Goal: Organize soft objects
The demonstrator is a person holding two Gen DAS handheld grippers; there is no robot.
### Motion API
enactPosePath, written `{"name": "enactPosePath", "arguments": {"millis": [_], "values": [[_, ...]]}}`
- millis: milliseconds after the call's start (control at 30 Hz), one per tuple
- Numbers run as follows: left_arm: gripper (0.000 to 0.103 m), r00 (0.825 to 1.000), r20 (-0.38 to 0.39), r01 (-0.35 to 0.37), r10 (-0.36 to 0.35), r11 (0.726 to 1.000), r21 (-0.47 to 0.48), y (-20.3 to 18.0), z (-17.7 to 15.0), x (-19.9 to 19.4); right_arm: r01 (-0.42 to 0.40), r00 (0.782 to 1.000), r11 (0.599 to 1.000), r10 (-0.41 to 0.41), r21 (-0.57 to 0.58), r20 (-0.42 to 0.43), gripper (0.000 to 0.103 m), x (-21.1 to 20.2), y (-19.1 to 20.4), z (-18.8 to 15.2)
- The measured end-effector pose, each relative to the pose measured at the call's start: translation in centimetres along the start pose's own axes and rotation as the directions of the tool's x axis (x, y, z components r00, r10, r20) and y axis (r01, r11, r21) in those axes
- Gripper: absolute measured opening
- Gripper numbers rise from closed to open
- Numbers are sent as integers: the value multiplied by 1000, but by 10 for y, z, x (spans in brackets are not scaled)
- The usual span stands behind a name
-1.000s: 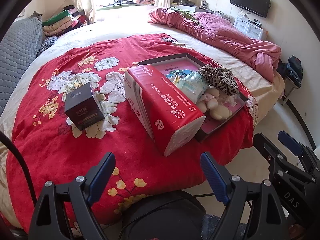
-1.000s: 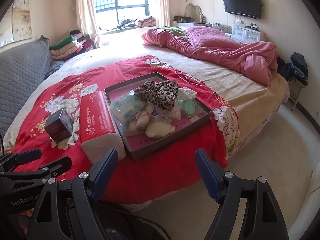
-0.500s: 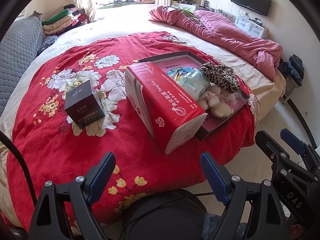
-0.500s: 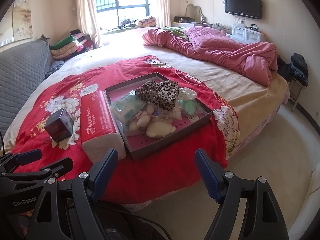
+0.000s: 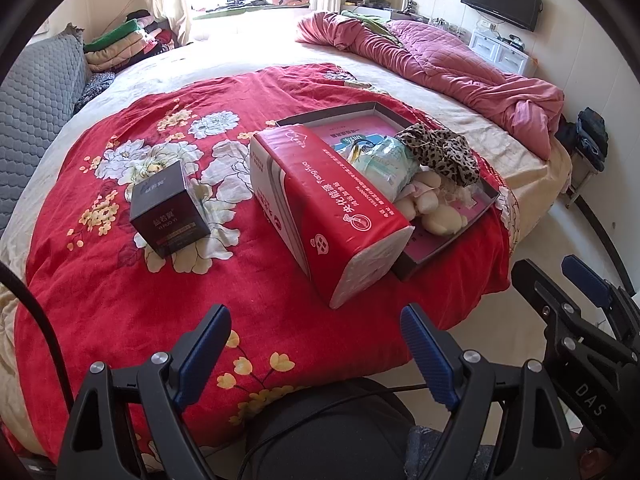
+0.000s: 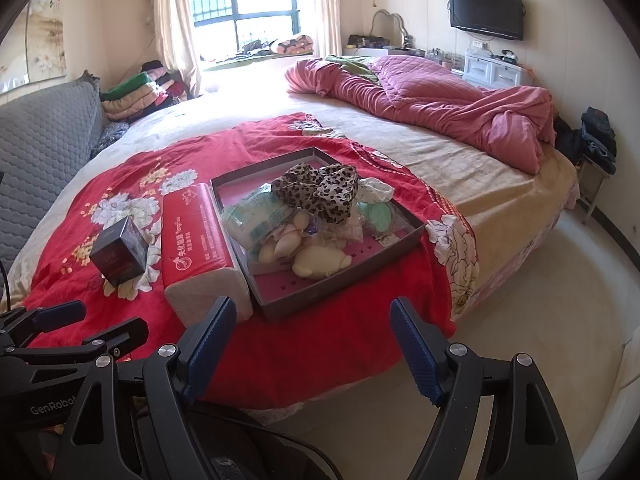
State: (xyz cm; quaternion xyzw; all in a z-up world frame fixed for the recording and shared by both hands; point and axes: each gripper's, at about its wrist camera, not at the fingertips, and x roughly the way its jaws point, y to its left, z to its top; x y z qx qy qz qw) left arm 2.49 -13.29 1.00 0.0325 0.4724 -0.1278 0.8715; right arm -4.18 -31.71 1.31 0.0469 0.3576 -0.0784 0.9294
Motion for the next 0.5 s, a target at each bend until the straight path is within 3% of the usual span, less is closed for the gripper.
{"name": "enactPosePath", "arguments": {"millis": [500], "values": [[86,1000,-7,1,-1,1000,19,-4,-2,3,2,1000,1000,-2,6,-3,80,0,-3,-1]]}}
